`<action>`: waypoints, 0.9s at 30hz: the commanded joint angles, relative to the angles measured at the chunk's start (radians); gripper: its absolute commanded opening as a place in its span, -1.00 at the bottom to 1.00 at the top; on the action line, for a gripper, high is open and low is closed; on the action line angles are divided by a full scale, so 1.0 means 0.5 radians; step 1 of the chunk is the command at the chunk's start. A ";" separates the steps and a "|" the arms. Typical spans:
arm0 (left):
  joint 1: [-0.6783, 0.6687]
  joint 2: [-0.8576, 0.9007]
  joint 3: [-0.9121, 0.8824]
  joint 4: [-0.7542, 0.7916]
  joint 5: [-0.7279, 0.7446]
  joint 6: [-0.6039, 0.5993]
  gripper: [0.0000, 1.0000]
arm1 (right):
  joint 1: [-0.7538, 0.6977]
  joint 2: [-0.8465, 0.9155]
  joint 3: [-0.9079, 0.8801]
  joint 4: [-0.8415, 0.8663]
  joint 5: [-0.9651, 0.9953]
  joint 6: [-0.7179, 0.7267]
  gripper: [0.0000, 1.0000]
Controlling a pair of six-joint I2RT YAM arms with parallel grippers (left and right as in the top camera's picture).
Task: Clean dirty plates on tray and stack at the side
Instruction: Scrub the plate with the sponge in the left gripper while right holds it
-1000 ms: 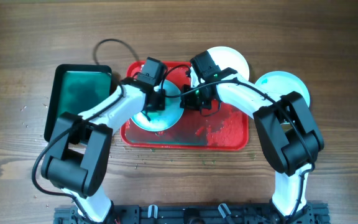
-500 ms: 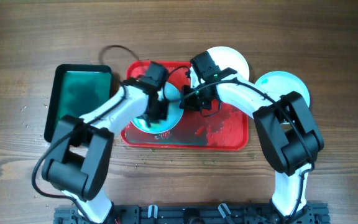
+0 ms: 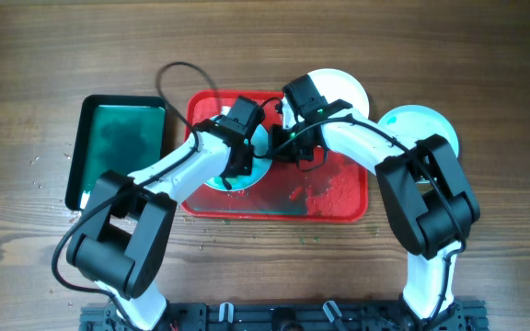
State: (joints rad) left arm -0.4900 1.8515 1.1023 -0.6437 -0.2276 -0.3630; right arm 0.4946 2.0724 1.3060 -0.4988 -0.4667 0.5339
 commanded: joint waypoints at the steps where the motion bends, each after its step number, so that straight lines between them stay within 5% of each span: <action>1: 0.037 0.086 -0.063 -0.088 -0.533 -0.965 -0.92 | 0.010 0.060 0.002 -0.020 0.005 -0.022 -0.91; 4: 0.014 0.086 -0.063 -0.152 -0.375 -1.276 -0.92 | 0.010 0.060 0.002 -0.018 0.005 -0.023 -0.91; 8: -0.056 0.085 -0.063 -0.102 -0.258 -1.220 -0.92 | 0.010 0.060 0.002 -0.017 0.005 -0.022 -0.91; 18: -0.013 0.085 -0.063 0.866 -0.266 -0.014 -0.92 | 0.011 0.060 0.002 -0.020 0.003 -0.055 -0.91; 22: 0.104 0.085 -0.063 0.820 -0.232 -0.316 -0.92 | 0.010 0.060 0.002 -0.021 -0.005 -0.074 -0.91; 27: 0.263 0.086 -0.063 0.101 0.217 -0.562 -0.92 | 0.011 0.060 0.002 -0.020 -0.011 -0.077 -0.91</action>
State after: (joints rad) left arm -0.4042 1.8828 1.0824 -0.4187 -0.2569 -0.5644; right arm 0.4946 2.0724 1.3060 -0.5007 -0.4709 0.5148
